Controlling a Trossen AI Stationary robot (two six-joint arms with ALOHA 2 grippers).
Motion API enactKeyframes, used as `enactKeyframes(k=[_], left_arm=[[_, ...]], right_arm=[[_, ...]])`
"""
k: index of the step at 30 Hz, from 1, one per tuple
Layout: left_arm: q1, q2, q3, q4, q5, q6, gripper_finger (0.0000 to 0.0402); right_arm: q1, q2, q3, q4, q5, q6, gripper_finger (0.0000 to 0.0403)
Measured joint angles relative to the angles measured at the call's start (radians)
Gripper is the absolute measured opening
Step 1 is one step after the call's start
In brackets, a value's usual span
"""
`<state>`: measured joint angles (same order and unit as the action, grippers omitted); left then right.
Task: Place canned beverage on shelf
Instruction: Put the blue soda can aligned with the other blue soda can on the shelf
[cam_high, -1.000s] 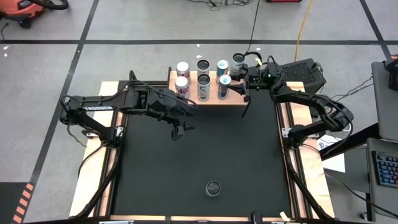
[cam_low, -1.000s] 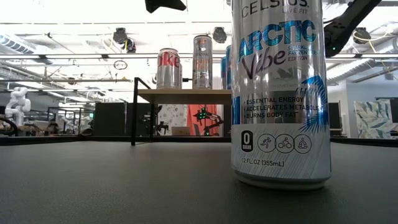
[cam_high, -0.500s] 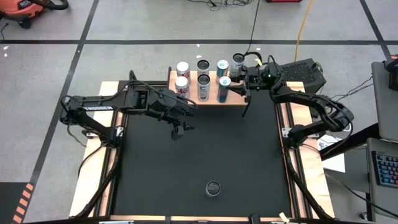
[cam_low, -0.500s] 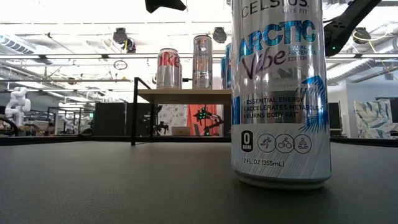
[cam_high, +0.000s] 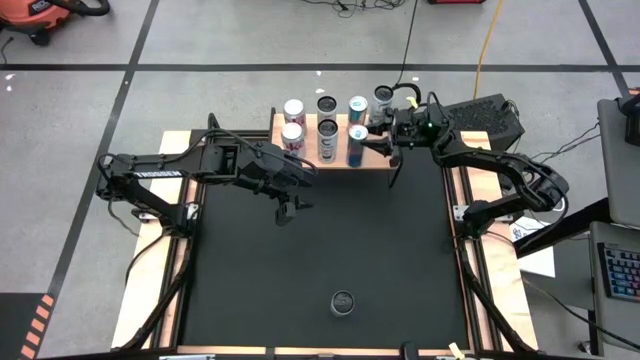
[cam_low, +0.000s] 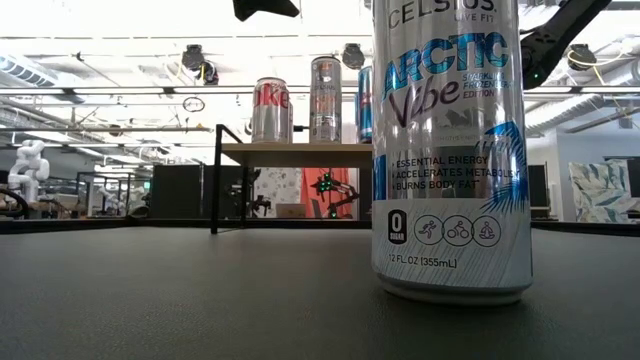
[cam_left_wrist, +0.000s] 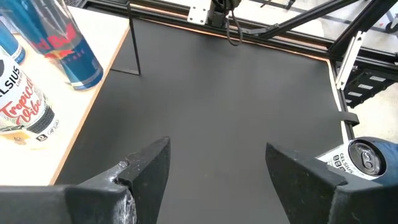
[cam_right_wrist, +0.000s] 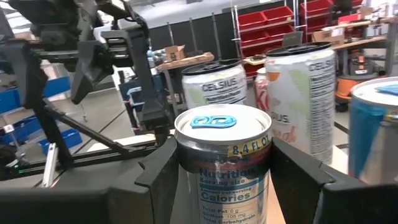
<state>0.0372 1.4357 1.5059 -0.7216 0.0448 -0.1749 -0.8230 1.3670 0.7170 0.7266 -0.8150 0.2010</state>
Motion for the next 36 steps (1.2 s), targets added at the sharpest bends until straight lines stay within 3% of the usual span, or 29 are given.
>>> enactKeyframes(k=[24, 36], left_arm=[[0.000, 0.000, 0.000, 0.000, 0.000, 0.000, 0.0267], [0.000, 0.000, 0.000, 0.000, 0.000, -0.001, 0.0267]], right_arm=[[-0.002, 0.000, 0.000, 0.002, 0.007, -0.052, 0.0196], [-0.003, 0.003, -0.004, -0.029, 0.004, -0.075, 0.0274]])
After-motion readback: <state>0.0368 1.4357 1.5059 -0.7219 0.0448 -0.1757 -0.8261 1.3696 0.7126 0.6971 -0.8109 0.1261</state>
